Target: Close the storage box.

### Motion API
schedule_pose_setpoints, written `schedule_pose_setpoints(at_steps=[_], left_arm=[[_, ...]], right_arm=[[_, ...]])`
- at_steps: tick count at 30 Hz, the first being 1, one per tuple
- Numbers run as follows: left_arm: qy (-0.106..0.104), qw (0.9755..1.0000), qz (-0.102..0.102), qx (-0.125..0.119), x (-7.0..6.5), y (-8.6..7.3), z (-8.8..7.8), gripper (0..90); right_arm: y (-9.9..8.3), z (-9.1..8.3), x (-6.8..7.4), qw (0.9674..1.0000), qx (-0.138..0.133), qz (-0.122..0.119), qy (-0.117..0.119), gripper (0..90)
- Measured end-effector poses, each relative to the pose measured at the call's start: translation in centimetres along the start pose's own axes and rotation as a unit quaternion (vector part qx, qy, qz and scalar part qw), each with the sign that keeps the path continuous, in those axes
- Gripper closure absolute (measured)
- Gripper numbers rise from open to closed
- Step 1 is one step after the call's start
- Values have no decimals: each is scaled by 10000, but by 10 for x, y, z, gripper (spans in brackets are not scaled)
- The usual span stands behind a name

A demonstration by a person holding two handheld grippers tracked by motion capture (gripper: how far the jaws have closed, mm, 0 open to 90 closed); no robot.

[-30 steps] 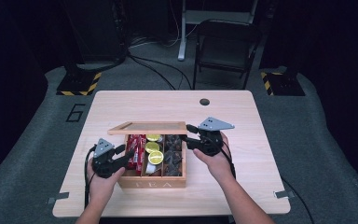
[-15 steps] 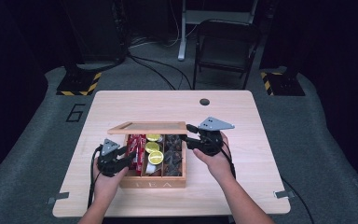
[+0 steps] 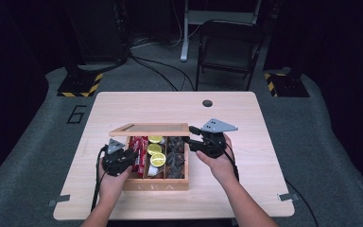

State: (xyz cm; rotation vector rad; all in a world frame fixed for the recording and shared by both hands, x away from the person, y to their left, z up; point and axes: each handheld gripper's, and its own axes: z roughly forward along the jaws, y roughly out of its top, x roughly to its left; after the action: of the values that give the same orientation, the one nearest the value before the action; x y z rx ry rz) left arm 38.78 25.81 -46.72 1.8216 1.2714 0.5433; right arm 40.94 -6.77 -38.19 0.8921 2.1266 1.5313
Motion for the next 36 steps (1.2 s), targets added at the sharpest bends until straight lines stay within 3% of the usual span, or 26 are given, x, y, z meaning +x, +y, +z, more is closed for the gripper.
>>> schedule_pose_setpoints(at_steps=[4,9,22,24,36], left_arm=[[-65,9999,-147,7,-1,-1,-1,764],[-72,9999,-44,62,-1,-1,-6,842],[-170,9996,-178,-116,5,0,-22,857],[-221,9992,-290,-154,6,-1,-26,858],[-247,9990,-294,-240,17,0,-42,864]], right_arm=[[0,0,0,10000,-3,-4,2,538],[0,0,0,10000,-8,1,-2,538],[-1,0,1,10000,2,7,-14,538],[-1,0,1,10000,-2,-1,-17,538],[0,0,0,10000,-16,21,-9,538]])
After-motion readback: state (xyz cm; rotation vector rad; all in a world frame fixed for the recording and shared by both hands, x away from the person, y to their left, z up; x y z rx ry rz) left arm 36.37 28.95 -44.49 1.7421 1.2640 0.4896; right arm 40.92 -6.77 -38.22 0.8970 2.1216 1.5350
